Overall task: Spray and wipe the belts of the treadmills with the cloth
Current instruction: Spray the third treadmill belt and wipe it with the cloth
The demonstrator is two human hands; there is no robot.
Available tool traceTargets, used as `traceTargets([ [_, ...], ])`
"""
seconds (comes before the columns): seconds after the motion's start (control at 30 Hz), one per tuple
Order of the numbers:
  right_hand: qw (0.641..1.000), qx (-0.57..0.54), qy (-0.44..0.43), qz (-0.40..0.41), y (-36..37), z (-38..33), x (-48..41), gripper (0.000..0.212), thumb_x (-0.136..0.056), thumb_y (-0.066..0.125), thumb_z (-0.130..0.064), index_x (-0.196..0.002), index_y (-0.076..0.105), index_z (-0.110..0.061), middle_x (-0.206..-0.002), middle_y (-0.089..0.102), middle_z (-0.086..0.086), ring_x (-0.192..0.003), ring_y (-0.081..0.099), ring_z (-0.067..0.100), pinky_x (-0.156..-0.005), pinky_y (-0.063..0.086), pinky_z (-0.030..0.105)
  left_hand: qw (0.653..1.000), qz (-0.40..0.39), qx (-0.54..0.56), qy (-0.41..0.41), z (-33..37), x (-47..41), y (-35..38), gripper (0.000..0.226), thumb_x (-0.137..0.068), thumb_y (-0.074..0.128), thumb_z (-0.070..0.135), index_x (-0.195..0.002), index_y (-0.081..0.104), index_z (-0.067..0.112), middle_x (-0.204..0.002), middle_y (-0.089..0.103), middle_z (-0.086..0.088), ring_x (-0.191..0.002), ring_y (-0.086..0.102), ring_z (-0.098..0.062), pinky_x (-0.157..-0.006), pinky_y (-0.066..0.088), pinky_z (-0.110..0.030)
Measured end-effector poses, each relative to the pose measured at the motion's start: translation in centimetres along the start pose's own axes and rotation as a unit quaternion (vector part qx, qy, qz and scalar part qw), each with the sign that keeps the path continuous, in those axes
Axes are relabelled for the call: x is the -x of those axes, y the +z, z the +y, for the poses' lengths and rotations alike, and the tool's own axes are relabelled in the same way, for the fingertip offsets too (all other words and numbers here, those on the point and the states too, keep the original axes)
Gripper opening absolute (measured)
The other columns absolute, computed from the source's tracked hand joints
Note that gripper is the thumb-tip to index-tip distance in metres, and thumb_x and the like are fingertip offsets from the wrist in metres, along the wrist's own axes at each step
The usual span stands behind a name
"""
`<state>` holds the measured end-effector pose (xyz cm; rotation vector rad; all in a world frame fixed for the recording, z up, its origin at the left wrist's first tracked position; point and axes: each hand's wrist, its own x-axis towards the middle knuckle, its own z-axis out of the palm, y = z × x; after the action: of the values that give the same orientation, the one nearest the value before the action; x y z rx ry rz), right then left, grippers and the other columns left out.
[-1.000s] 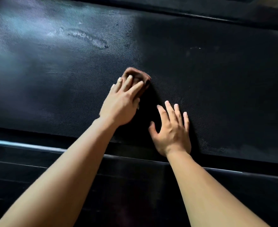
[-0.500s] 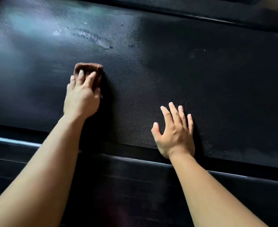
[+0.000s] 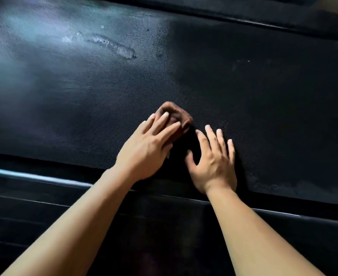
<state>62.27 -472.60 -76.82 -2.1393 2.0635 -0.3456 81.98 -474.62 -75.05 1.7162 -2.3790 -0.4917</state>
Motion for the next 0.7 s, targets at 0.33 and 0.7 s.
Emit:
traceTargets([
  [0.33,1.0,-0.005,-0.003,0.007,0.0,0.0,0.1,0.065,-0.089,0.035,-0.053,-0.148,0.043,-0.026,-0.161,0.029,0.0,-0.151,0.018,0.025,-0.122,0.01,0.052,0.968,0.082,-0.009,-0.239,-8.0,2.9,-2.6,0.065,-0.101,0.05,0.029,-0.159,0.021,0.025,-0.167,0.014,-0.01,-0.153,0.003,-0.042,-0.123,0.008,-0.053],
  [0.7,1.0,0.003,-0.001,-0.013,0.0,0.1,0.0,0.066,-0.089,0.035,-0.053,-0.149,0.04,-0.026,-0.162,0.026,0.0,-0.151,0.015,0.025,-0.123,0.006,0.05,0.989,0.077,-0.027,-0.123,-1.6,-6.0,-1.9,0.065,-0.101,0.046,0.033,-0.16,0.02,0.025,-0.166,0.011,-0.019,-0.155,0.003,-0.033,-0.125,-0.004,-0.035],
])
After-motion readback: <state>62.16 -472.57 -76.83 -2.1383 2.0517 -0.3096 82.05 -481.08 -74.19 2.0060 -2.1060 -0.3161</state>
